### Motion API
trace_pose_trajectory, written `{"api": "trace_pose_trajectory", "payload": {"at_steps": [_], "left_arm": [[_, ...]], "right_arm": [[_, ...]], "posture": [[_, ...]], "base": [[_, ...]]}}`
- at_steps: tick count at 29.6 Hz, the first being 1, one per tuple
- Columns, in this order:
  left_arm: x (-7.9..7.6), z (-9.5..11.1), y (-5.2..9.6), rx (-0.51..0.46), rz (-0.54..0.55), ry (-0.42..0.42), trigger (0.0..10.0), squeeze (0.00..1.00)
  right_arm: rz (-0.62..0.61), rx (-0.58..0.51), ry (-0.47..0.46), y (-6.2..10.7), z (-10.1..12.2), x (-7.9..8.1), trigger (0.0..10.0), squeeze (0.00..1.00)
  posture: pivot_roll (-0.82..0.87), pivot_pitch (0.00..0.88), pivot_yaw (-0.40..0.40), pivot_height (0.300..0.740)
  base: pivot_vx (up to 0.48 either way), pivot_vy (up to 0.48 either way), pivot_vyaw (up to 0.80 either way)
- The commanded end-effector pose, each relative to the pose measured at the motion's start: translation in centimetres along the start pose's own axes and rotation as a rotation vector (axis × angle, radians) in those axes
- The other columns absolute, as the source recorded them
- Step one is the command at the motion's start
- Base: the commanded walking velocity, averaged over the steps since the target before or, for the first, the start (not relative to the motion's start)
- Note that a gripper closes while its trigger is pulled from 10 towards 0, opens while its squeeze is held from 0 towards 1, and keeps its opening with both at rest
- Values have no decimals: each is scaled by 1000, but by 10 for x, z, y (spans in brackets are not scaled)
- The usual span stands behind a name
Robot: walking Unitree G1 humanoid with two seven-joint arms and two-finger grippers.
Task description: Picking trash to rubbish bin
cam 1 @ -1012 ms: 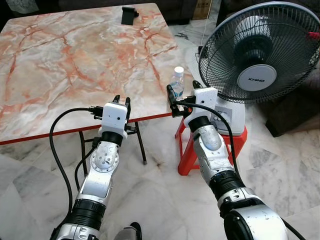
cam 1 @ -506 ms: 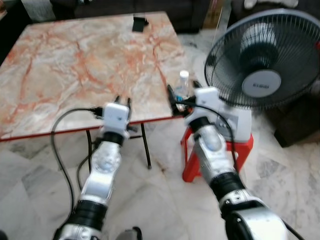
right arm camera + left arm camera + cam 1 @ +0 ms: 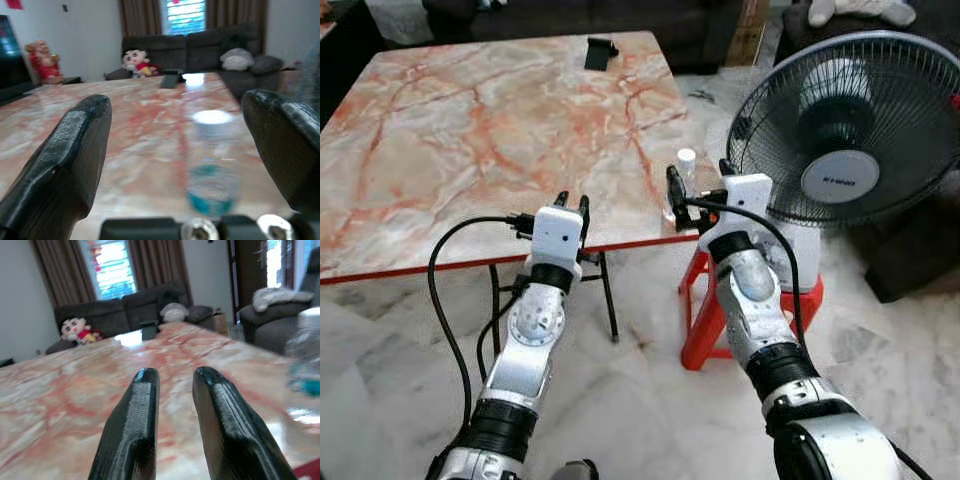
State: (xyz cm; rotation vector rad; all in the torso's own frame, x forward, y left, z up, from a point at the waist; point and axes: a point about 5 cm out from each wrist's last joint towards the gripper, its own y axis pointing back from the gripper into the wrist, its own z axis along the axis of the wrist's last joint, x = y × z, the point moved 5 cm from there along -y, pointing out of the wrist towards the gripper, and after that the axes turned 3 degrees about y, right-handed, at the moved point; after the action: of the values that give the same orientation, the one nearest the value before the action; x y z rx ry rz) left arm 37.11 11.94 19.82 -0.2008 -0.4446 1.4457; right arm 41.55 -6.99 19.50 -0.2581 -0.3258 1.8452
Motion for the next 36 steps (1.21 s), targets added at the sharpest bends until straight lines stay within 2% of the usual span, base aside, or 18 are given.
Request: {"api": "trace_pose_trajectory", "payload": {"at_steps": [1,15,36], "left_arm": [[6,5,-1,-14,19,-9,10000,0],[6,6,-2,-17,18,-7,10000,0],[9,9,-3,-31,19,-15,10000,0]], "right_arm": [[21,-29,-7,-4,8,8,10000,0],[26,-57,-50,-5,14,8,10000,0],[45,-75,-43,-3,15,13,10000,0]], "posture": [[146,176,2,740],[143,176,0,740],[144,144,4,740]], "base": [[296,0,0],[307,0,0],[310,0,0]]}}
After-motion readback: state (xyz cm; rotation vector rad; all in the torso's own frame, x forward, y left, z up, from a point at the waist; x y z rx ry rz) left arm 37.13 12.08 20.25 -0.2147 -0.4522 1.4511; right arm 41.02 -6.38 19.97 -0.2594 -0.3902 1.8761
